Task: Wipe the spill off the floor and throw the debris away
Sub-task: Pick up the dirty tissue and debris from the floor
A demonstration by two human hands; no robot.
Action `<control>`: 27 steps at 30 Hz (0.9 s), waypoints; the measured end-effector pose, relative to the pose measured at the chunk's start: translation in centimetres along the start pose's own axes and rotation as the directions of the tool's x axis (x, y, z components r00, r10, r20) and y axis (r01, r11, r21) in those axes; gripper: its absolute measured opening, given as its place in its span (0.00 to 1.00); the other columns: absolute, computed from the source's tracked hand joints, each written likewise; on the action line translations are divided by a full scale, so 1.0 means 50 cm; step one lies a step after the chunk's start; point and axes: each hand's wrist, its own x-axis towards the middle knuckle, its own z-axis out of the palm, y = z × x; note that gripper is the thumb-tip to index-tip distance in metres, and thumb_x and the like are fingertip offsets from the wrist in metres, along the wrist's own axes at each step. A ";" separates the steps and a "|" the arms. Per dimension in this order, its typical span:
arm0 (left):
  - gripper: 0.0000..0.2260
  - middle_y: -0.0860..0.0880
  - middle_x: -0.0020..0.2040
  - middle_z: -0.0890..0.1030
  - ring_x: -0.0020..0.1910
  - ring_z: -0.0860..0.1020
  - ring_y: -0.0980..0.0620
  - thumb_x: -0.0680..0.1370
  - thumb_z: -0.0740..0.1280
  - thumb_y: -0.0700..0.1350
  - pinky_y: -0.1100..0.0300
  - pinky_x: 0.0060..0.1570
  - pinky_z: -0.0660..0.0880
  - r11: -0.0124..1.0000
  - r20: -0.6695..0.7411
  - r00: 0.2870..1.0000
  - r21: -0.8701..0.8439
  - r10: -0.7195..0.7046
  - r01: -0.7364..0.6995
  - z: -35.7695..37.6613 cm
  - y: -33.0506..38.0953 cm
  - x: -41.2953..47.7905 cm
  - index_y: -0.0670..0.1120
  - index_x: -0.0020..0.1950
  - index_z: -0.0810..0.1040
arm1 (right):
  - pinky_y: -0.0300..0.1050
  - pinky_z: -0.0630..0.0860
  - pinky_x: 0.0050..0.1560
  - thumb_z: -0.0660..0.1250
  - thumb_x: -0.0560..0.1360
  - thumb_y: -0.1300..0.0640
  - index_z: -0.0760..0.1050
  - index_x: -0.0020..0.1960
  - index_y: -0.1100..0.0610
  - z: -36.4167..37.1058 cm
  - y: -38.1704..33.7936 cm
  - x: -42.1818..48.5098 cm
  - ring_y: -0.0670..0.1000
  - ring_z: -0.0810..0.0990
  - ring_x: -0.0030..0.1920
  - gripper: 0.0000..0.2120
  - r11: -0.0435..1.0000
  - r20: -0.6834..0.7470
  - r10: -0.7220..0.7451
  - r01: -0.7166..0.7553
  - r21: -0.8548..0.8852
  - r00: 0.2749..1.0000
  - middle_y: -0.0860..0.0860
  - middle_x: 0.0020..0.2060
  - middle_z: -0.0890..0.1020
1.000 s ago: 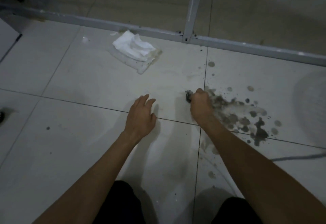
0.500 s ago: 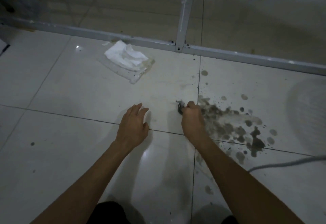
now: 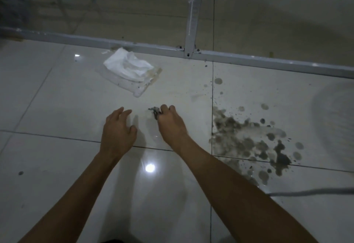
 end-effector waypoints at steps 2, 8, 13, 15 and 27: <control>0.22 0.34 0.68 0.68 0.67 0.66 0.35 0.72 0.67 0.37 0.43 0.68 0.63 0.999 0.010 0.999 0.012 0.033 -0.033 0.004 0.003 -0.001 0.36 0.66 0.70 | 0.51 0.71 0.52 0.55 0.75 0.72 0.70 0.64 0.65 -0.015 0.033 0.014 0.60 0.69 0.59 0.18 0.998 -0.027 0.057 -0.058 -0.034 0.998 0.61 0.59 0.72; 0.22 0.35 0.69 0.68 0.68 0.66 0.35 0.72 0.67 0.36 0.44 0.69 0.64 0.998 0.011 0.998 0.019 0.064 -0.065 0.020 0.016 0.003 0.37 0.66 0.71 | 0.50 0.71 0.59 0.61 0.74 0.70 0.71 0.63 0.66 -0.091 0.221 0.042 0.61 0.70 0.61 0.17 0.920 -0.127 0.361 -0.376 -0.115 0.924 0.62 0.59 0.74; 0.23 0.36 0.69 0.68 0.68 0.65 0.36 0.72 0.67 0.36 0.46 0.69 0.63 0.997 0.027 0.997 0.019 0.069 -0.069 0.030 0.026 0.014 0.38 0.66 0.70 | 0.49 0.71 0.56 0.58 0.76 0.70 0.72 0.61 0.64 -0.108 0.231 0.064 0.59 0.76 0.56 0.15 0.903 -0.098 0.416 -0.423 -0.071 0.904 0.62 0.56 0.77; 0.23 0.36 0.70 0.67 0.69 0.65 0.37 0.72 0.67 0.37 0.46 0.69 0.62 0.998 0.021 0.997 0.011 0.068 -0.068 0.026 0.022 0.020 0.38 0.67 0.70 | 0.47 0.71 0.56 0.57 0.76 0.71 0.70 0.62 0.62 -0.100 0.201 0.076 0.58 0.76 0.55 0.16 0.928 -0.125 0.365 -0.372 -0.031 0.922 0.61 0.56 0.77; 0.20 0.35 0.63 0.74 0.62 0.70 0.37 0.72 0.66 0.34 0.48 0.63 0.66 0.999 -0.031 0.999 0.000 0.037 -0.037 0.007 -0.044 -0.032 0.37 0.63 0.73 | 0.46 0.75 0.29 0.69 0.59 0.77 0.78 0.36 0.70 0.003 -0.114 -0.003 0.64 0.79 0.36 0.07 0.981 -0.074 -0.059 0.072 0.182 0.995 0.66 0.33 0.79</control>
